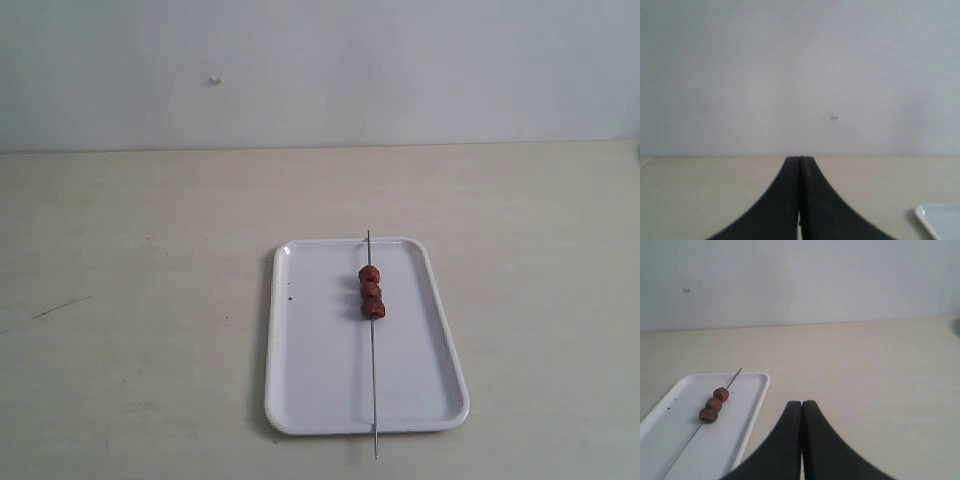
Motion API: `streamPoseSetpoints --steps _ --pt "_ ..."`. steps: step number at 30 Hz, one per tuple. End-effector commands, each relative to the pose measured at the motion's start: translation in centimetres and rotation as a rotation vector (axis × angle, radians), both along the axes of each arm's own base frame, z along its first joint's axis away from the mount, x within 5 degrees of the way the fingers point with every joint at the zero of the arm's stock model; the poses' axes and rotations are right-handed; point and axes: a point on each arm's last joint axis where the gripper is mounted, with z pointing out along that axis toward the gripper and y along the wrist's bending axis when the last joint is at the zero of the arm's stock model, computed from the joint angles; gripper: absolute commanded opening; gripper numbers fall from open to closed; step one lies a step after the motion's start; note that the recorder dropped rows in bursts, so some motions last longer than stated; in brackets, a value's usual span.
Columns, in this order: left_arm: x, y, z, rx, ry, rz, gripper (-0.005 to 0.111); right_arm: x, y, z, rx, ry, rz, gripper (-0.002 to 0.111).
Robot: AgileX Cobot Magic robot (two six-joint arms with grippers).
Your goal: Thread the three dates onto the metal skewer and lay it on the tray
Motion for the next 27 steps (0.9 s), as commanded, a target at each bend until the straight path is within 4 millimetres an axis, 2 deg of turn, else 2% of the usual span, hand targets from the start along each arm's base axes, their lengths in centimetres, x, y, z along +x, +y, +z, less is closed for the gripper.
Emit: streamPoseSetpoints --steps 1,7,11,27 --pt "0.0 0.3 -1.5 0.009 0.137 0.036 0.0 0.0 0.0 -0.1 0.003 -0.004 -0.005 0.0" --pt "0.1 0.5 -4.1 0.076 0.269 0.049 0.0 0.0 0.0 -0.1 0.003 -0.004 -0.005 0.0" --pt "0.0 0.6 -4.6 0.083 0.324 0.056 0.0 0.0 0.0 -0.1 0.003 -0.004 -0.005 0.0" --pt "0.0 0.6 -4.7 0.096 0.333 0.06 0.0 0.0 0.0 -0.1 0.003 -0.004 -0.005 0.0"
